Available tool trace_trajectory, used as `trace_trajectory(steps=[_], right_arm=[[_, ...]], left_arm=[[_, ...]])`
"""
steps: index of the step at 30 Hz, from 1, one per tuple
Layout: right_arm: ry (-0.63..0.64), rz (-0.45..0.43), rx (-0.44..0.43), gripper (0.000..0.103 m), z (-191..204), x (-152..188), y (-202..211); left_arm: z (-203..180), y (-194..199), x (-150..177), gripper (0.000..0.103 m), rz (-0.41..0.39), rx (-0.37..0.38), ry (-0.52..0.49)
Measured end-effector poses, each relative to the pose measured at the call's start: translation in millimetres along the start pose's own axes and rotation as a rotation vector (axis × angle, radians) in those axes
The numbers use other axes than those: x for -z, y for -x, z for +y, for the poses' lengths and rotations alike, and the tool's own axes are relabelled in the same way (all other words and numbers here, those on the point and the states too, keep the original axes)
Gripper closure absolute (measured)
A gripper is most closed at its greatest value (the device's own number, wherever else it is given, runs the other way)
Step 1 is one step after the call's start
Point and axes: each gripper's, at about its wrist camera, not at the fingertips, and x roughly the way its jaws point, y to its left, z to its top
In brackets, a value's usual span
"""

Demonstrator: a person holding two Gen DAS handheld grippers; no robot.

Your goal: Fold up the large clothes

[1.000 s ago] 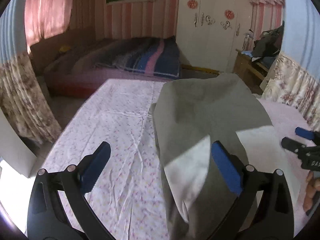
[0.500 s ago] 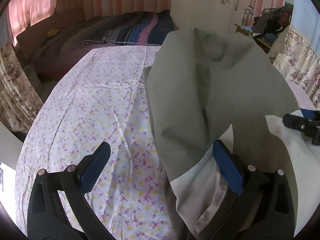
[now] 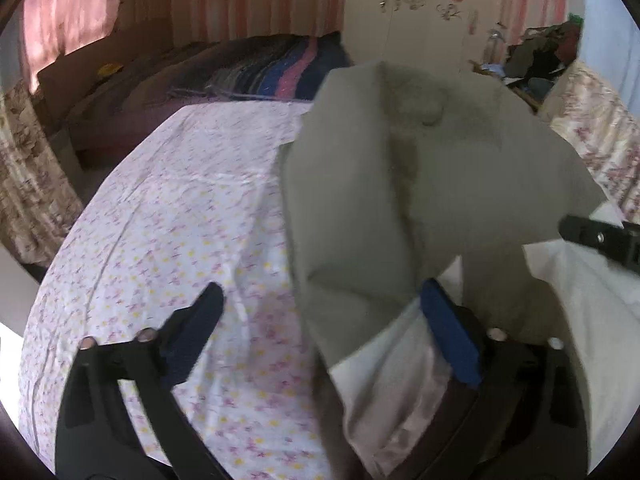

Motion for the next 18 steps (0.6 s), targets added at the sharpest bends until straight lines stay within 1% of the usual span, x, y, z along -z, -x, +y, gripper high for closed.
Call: trace_trajectory(steps=[2, 4, 5, 7, 9, 13, 14, 16, 18], right_arm=[[0.013, -0.043, -0.004, 0.08, -1, 0, 18], [0.029, -0.071, -0.001, 0.083, -6, -3, 35], [0.025, -0.084, -0.003, 0.083, -15, -4, 46], [0.018, -0.094, 0.005, 0.084, -31, -6, 61], [0.006, -0.099, 0.034, 0.084, -62, -10, 75], [-0.041, -0.085, 0.108, 0.084, -144, -9, 98], [-0.045, -0.083, 0.119, 0.084, -161, -9, 101], [-0.045, -0.086, 0.192, 0.084, -205, -1, 108], [-0.066, -0.059, 0.234, 0.082, -245, 6, 105]], left_arm=[[-13, 6, -1, 0.023, -0.01, 0.015, -0.024], [-30, 12, -3, 0.027, -0.021, 0.018, -0.048], [-42, 16, -6, 0.028, -0.023, 0.03, -0.05], [-65, 19, -13, 0.029, -0.021, 0.077, -0.021], [-90, 19, -19, 0.027, -0.027, 0.107, -0.015], [-170, 10, -28, 0.018, -0.046, 0.147, -0.019], [-183, 7, -29, 0.015, -0.043, 0.163, -0.012], [-219, -4, -33, 0.013, -0.031, 0.189, 0.0], [-247, -12, -33, 0.012, -0.021, 0.185, -0.009]])
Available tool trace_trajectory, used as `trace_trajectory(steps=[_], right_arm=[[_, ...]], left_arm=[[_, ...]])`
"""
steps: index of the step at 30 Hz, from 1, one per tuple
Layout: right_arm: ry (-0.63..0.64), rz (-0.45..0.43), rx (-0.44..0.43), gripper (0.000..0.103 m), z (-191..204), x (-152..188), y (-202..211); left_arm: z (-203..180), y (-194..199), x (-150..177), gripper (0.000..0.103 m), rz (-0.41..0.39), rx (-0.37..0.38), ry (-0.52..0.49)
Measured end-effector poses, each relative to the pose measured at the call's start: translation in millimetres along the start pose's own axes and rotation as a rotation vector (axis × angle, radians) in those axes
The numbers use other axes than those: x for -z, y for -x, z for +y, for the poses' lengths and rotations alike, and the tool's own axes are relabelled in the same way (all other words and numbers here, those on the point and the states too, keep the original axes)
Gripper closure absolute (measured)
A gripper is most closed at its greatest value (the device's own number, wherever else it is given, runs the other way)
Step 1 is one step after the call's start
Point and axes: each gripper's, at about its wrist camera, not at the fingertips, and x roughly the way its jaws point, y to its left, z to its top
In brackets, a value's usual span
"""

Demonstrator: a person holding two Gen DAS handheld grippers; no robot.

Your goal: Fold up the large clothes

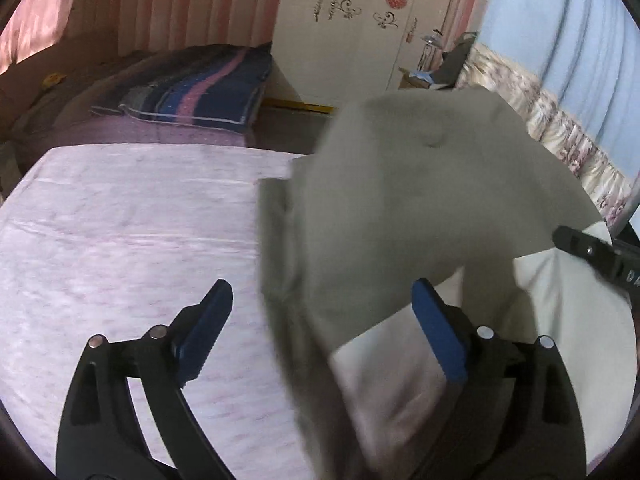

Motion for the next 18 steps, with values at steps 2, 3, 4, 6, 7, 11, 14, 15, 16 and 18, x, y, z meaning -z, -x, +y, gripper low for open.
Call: trace_trajectory(steps=[2, 3, 4, 6, 7, 11, 14, 15, 16, 18], right_arm=[[-0.053, 0.013, 0.003, 0.071, -27, 7, -6], [-0.072, 0.021, 0.004, 0.068, -34, 13, -8], [-0.069, 0.011, 0.01, 0.056, -34, 20, -5], [-0.041, -0.05, 0.082, 0.023, -24, 32, 11], [-0.035, -0.07, 0.103, 0.017, -20, 41, 20], [-0.031, -0.08, 0.105, 0.016, -4, 83, 36], [-0.055, -0.084, 0.11, 0.016, -7, 114, 41], [-0.081, -0.085, 0.1, 0.016, -11, 122, 43], [-0.095, -0.089, 0.093, 0.016, -12, 132, 46], [-0.101, -0.124, 0.096, 0.016, -11, 138, 53]], left_arm=[[-22, -17, 7, 0.012, 0.039, -0.006, -0.02], [-30, -21, 11, 0.012, 0.045, -0.007, -0.036], [-37, -21, 17, 0.012, 0.033, -0.024, -0.053], [-38, -16, 23, 0.011, 0.012, -0.049, -0.048], [-35, -14, 26, 0.011, 0.013, -0.058, -0.039], [-22, -2, 38, 0.011, 0.015, -0.082, -0.049], [-15, 12, 52, 0.011, 0.012, -0.08, -0.067], [-12, 18, 56, 0.011, 0.012, -0.072, -0.065], [-9, 25, 63, 0.011, 0.012, -0.059, -0.063], [-3, 41, 70, 0.011, -0.004, -0.039, -0.063]])
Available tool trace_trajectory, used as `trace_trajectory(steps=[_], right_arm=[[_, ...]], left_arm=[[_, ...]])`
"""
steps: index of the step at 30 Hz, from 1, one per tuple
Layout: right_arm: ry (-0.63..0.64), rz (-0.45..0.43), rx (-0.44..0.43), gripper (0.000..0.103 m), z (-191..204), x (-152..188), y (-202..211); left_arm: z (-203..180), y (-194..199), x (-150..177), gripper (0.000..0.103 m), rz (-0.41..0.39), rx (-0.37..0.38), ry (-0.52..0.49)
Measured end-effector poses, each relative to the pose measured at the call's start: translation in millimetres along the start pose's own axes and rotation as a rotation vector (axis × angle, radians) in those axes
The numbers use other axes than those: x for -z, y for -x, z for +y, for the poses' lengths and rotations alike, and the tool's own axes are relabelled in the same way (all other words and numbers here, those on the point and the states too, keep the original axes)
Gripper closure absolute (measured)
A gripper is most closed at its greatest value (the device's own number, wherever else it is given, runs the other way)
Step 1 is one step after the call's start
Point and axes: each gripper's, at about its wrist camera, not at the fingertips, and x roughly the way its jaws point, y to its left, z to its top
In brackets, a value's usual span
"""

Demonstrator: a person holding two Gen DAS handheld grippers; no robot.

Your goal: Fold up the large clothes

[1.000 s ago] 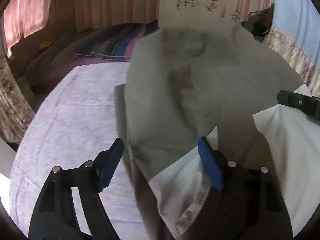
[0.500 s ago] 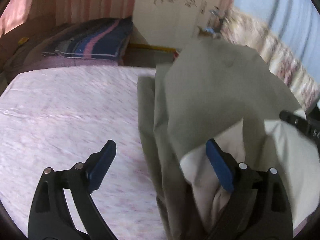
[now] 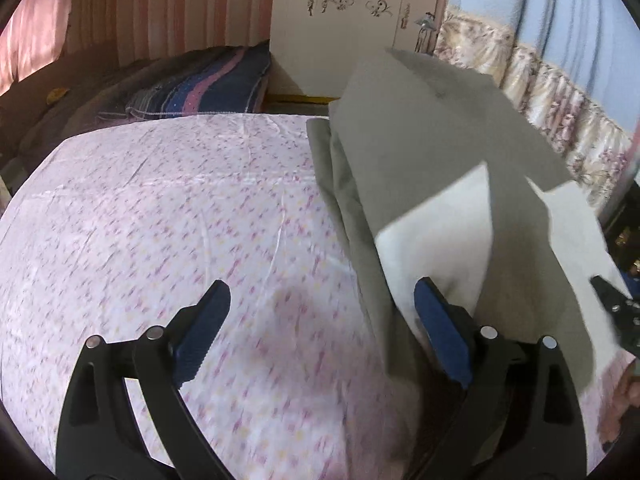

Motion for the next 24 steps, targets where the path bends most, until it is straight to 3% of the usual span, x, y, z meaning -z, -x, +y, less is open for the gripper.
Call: trace_trajectory(steps=[3, 5, 8, 11, 14, 18, 20, 24], right_arm=[[0.009, -0.047, -0.007, 0.014, 6, -5, 25], [0.0, -0.044, -0.042, 0.005, 13, -6, 47], [0.025, -0.045, -0.119, 0.002, 39, 6, 91], [0.08, -0.127, -0.117, 0.002, 73, 26, 131], [0.12, -0.211, -0.064, 0.002, 97, 39, 152], [0.116, -0.31, -0.081, 0.002, 114, 50, 174], [0.093, -0.33, -0.088, 0.002, 115, 53, 182], [0.052, -0.339, -0.132, 0.002, 111, 56, 197]], left_arm=[[14, 29, 11, 0.011, -0.02, 0.041, 0.035], [23, 60, 18, 0.008, -0.052, 0.036, 0.052], [23, 111, 30, 0.003, -0.154, -0.077, -0.005], [28, 151, 53, 0.003, -0.232, -0.153, -0.023], [31, 177, 70, 0.003, -0.27, -0.162, -0.06], [31, 204, 82, 0.003, -0.374, -0.275, -0.142], [42, 217, 85, 0.003, -0.423, -0.25, -0.088], [54, 227, 89, 0.003, -0.41, -0.214, -0.027]])
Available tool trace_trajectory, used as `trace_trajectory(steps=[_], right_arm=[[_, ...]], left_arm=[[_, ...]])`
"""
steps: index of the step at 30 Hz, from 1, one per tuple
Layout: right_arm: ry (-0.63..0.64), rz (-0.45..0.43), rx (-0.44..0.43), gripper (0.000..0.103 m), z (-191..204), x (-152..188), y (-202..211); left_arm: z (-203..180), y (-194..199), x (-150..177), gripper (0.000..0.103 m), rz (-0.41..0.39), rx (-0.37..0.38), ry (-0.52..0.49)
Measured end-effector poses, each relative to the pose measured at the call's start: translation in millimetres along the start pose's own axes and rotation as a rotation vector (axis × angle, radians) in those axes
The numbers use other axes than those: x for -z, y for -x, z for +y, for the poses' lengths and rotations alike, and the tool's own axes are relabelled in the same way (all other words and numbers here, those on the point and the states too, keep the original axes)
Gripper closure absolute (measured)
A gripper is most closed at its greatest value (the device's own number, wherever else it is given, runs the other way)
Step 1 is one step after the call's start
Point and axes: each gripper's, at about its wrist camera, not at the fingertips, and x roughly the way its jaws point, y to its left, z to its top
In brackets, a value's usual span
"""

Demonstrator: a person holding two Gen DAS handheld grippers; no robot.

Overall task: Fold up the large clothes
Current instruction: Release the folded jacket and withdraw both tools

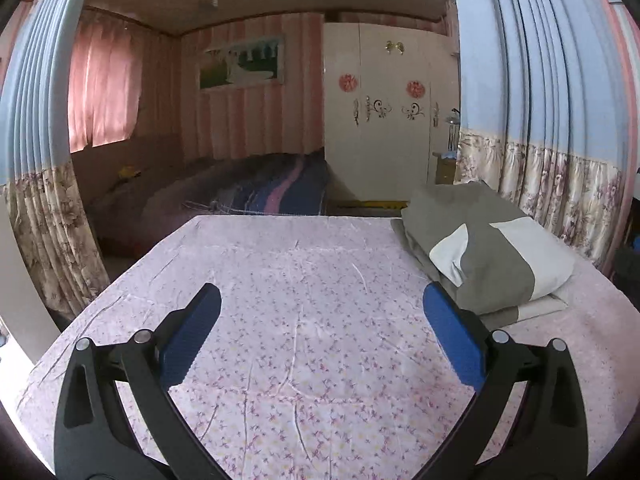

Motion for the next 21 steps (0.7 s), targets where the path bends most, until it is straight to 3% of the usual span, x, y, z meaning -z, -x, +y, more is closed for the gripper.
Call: trace_trajectory(steps=[6, 21], right_arm=[[0.044, -0.006, 0.045, 0.002, 9, 2, 14], [0.012, -0.001, 0.057, 0.002, 2, 9, 24]], left_arm=[[1, 11, -2, 0.003, -0.018, 0.049, 0.038], [14, 32, 3, 0.003, -0.028, 0.058, 0.059]])
